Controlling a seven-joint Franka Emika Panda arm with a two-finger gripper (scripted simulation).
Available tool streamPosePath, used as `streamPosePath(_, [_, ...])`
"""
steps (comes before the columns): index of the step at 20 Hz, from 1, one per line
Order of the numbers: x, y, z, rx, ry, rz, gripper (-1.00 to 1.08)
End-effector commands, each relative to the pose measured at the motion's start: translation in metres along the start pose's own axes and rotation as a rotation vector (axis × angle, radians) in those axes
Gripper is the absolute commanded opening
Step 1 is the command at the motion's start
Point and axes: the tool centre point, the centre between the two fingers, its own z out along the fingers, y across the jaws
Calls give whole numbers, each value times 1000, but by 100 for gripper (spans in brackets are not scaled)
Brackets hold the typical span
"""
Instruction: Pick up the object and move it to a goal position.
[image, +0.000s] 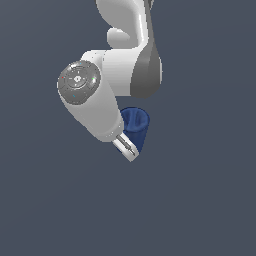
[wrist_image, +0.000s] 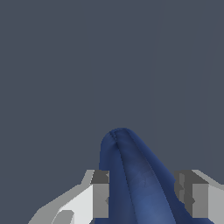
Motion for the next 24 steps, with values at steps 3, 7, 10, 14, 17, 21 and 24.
streamPosePath(3, [0,0,1,0,0,0,28])
streamPosePath(7, [0,0,10,0,0,2,28])
streamPosePath(10, [0,0,20,0,0,3,28])
streamPosePath(14, [0,0,27,-1,-1,5,28])
streamPosePath(17, [0,0,27,-1,-1,5,-100])
streamPosePath(21, [0,0,27,-1,-1,5,-100])
streamPosePath(24, [0,0,27,-1,-1,5,-100])
